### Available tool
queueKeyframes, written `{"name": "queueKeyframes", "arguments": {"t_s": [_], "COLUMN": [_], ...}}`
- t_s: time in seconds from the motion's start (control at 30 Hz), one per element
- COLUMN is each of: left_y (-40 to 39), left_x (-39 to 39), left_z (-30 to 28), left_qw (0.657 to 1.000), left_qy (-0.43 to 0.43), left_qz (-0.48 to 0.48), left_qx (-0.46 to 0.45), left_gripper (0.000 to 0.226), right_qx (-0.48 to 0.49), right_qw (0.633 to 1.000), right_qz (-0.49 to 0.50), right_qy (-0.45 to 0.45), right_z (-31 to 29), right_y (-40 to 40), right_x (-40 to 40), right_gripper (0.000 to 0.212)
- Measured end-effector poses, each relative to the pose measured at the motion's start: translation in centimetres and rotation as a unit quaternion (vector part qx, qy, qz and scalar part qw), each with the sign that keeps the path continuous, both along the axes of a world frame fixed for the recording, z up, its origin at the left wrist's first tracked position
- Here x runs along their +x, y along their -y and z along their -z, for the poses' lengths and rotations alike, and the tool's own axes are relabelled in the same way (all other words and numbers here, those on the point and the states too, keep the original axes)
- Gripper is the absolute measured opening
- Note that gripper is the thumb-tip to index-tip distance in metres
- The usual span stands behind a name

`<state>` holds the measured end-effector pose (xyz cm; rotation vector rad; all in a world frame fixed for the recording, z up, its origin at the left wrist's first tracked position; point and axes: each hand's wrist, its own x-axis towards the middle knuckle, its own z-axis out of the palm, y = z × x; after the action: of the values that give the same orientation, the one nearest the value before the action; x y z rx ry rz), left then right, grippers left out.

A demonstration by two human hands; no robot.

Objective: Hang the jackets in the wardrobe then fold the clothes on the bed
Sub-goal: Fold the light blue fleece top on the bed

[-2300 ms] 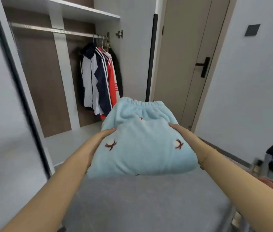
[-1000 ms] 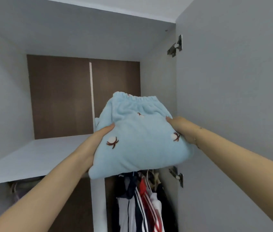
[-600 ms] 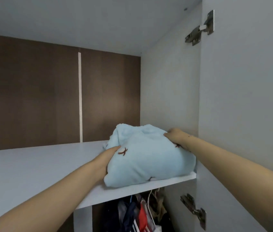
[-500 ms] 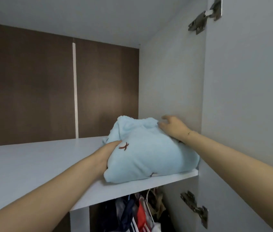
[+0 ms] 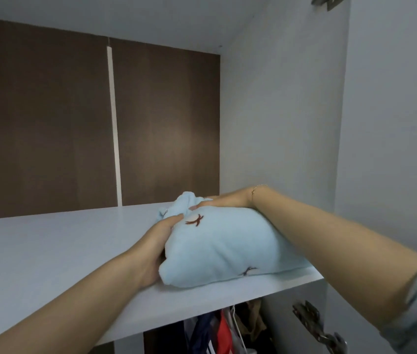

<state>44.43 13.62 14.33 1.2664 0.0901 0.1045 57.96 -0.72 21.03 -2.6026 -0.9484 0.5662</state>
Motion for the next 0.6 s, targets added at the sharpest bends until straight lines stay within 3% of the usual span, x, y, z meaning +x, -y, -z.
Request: {"name": "queueKeyframes", "arguments": {"t_s": [0.13, 0.2, 0.27, 0.37, 0.5, 0.6], "left_y": [-0.2, -0.2, 0.4, 1.8, 2.6, 3.2], "left_x": [-0.7, -1.2, -1.8, -2.8, -5.2, -8.3], "left_z": [0.2, 0.0, -0.4, -0.6, -0.1, 0.5], "left_qw": [0.995, 0.992, 0.992, 0.994, 0.997, 0.982], "left_qy": [-0.047, -0.073, -0.070, -0.051, -0.010, 0.048], "left_qz": [0.018, 0.004, -0.005, -0.016, -0.074, -0.079], "left_qx": [-0.083, -0.102, -0.108, -0.099, 0.011, 0.165], "left_gripper": [0.033, 0.037, 0.038, 0.041, 0.053, 0.055], "right_qx": [0.062, 0.039, -0.004, -0.035, 0.025, 0.093], "right_qw": [0.998, 0.997, 0.993, 0.995, 0.992, 0.990], "right_qz": [-0.017, 0.007, 0.052, 0.033, 0.019, 0.011], "right_qy": [-0.006, 0.059, 0.109, 0.092, 0.126, 0.101], "right_z": [0.3, -0.8, -2.4, -3.9, -2.2, -0.4], "right_y": [1.7, 3.3, 5.2, 6.5, 7.2, 8.8], "right_x": [-1.8, -3.5, -5.2, -7.8, -9.5, -9.2], "right_gripper": [0.075, 0.072, 0.082, 0.083, 0.058, 0.058]}}
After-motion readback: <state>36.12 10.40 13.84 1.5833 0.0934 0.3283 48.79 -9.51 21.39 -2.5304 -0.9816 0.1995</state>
